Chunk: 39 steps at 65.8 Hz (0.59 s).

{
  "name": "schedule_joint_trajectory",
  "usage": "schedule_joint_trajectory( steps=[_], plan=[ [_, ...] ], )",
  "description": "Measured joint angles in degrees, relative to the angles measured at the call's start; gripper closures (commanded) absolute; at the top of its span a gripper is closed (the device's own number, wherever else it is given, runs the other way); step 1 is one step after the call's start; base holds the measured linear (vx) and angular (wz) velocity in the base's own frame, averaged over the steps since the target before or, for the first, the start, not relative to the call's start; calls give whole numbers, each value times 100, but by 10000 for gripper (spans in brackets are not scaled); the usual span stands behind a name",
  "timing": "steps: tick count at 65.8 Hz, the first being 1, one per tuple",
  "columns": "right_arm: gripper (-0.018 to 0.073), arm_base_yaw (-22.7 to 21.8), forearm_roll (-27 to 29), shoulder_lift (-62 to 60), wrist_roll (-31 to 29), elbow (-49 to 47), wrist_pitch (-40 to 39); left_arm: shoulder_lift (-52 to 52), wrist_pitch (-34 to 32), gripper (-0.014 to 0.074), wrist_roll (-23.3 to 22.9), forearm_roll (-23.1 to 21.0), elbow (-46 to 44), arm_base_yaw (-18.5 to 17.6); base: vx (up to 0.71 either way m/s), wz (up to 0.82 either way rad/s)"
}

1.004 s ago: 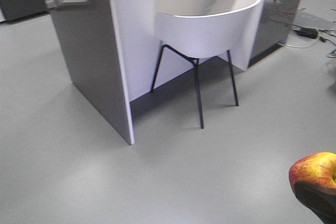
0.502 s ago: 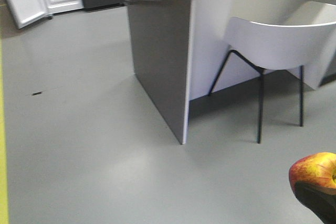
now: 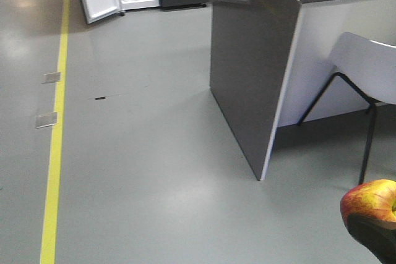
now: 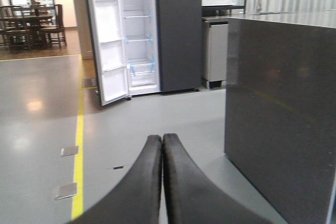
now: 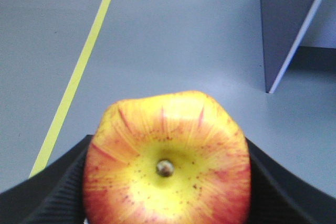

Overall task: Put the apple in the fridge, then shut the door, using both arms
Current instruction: 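Drive the base toward the open white refrigerator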

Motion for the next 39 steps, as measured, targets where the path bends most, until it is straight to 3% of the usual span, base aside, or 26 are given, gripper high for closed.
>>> schedule_joint_trajectory(
  steps=[39],
  plan=[
    [215, 0, 0, 0, 0, 0, 0, 0, 0, 602, 0, 0, 0, 0, 7, 33]
  ],
)
